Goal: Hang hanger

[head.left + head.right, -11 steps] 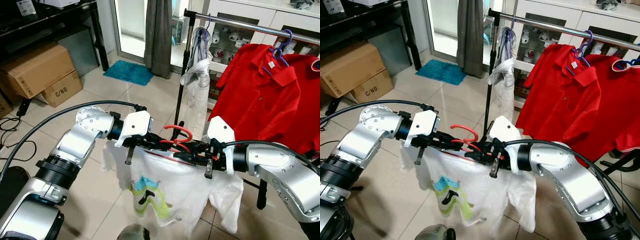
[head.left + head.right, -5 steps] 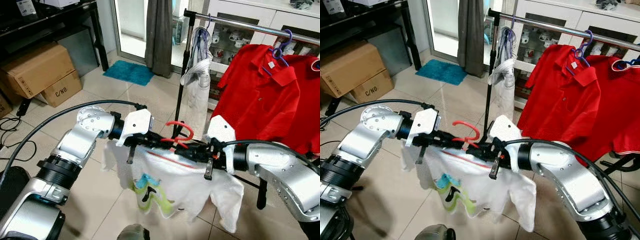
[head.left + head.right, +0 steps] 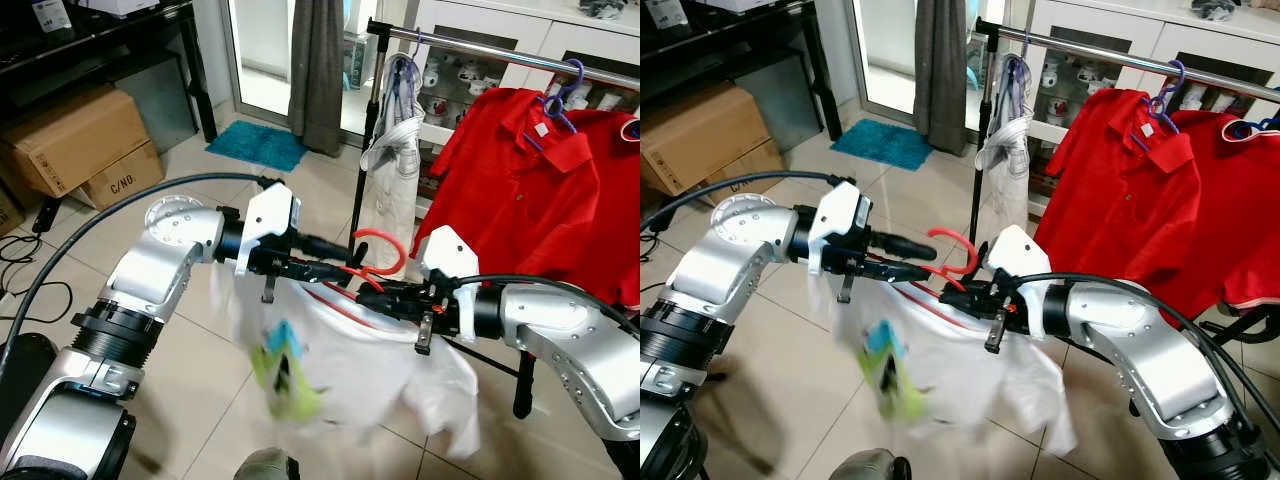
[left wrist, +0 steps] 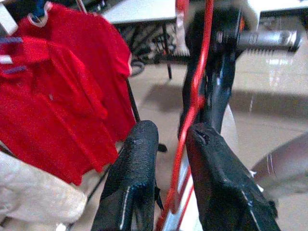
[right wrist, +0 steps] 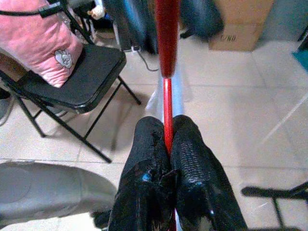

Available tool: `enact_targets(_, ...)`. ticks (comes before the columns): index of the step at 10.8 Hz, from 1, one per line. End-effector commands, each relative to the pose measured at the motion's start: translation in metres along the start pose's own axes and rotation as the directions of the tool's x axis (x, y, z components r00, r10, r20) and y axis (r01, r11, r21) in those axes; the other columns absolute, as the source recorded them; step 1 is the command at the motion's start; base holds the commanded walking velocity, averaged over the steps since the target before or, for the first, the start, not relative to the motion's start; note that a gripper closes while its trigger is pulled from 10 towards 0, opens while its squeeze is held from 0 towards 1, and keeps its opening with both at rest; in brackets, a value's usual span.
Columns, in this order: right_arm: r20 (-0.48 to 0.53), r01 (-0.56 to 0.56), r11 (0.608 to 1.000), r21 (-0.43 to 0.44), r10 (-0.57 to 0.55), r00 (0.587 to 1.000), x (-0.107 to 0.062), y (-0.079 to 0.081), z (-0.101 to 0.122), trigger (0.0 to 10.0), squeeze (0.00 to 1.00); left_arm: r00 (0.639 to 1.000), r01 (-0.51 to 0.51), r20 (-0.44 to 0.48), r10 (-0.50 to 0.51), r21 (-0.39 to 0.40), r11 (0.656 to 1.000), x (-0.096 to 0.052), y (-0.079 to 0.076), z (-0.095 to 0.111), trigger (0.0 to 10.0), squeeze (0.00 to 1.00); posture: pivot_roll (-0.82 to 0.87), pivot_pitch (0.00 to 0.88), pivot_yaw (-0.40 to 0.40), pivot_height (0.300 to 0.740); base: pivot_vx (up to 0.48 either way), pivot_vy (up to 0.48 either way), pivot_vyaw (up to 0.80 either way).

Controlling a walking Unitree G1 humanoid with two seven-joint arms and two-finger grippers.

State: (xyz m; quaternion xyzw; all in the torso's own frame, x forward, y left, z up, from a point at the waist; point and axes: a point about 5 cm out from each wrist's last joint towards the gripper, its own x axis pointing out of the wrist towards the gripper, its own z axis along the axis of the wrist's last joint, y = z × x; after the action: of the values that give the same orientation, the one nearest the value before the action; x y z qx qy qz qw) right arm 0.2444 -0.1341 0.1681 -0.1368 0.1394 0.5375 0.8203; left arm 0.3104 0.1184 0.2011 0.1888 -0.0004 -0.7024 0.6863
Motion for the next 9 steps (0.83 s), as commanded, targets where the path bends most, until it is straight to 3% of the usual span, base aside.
enact_targets(1, 0.004, 0.0, 1.0, 0.015, 0.0, 1.0, -0.003, 0.0, -0.001, 0.0, 0.0, 1.0, -0.01, 0.012, 0.009, 0.035, 0.999, -0.004, 0.004, 0.01, 10.0, 1.0, 0.14, 0.0, 0.017, 0.74, 0.0, 0.0, 0.0)
enact_targets(3, -0.009, 0.011, 0.999, 0.03, -0.011, 1.0, -0.005, -0.001, -0.004, 0.0, 0.0, 0.997, -0.063, 0.052, 0.06, 0.045, 0.997, -0.007, 0.008, 0.015, 10.0, 1.0, 0.14, 0.0, 0.019, 0.74, 0.0, 0.0, 0.0)
enact_targets(4, -0.008, 0.007, 1.0, 0.024, -0.007, 1.0, -0.005, 0.001, -0.005, 0.0, 0.0, 0.993, -0.089, 0.082, 0.085, 0.046, 0.995, -0.009, 0.01, 0.019, 10.0, 0.08, 0.14, 0.0, 0.019, 0.74, 0.0, 0.0, 0.0)
enact_targets(5, -0.017, 0.055, 0.998, 0.027, -0.055, 0.998, -0.004, 0.0, -0.009, 0.0, 0.0, 0.989, -0.129, 0.082, 0.126, 0.026, 0.991, -0.017, 0.01, 0.018, 10.0, 0.0, 0.14, 0.0, 0.028, 0.74, 0.0, 0.0, 0.0)
enact_targets(6, -0.017, 0.115, 0.993, 0.04, -0.114, 0.993, -0.003, -0.003, -0.012, 0.0, 0.0, 0.978, -0.187, 0.095, 0.186, -0.004, 0.982, -0.024, 0.008, 0.016, 10.0, 0.0, 0.14, 0.0, 0.035, 0.74, 0.0, 0.0, 0.0)
enact_targets(8, -0.052, 0.235, 0.965, 0.113, -0.231, 0.972, -0.002, -0.007, -0.027, 0.0, 0.0, 0.91, -0.39, 0.108, 0.4, -0.101, 0.915, -0.034, 0.0, 0.006, 10.0, 0.0, 0.14, 0.0, 0.031, 0.74, 0.0, 0.0, 0.0)
enact_targets(9, -0.08, 0.346, 0.926, 0.149, -0.337, 0.938, -0.001, -0.013, -0.035, 0.0, 0.0, 0.882, -0.457, 0.063, 0.468, -0.13, 0.88, -0.034, -0.006, -0.004, 10.0, 0.0, 0.14, 0.0, 0.029, 0.74, 0.0, 0.0, 0.0)
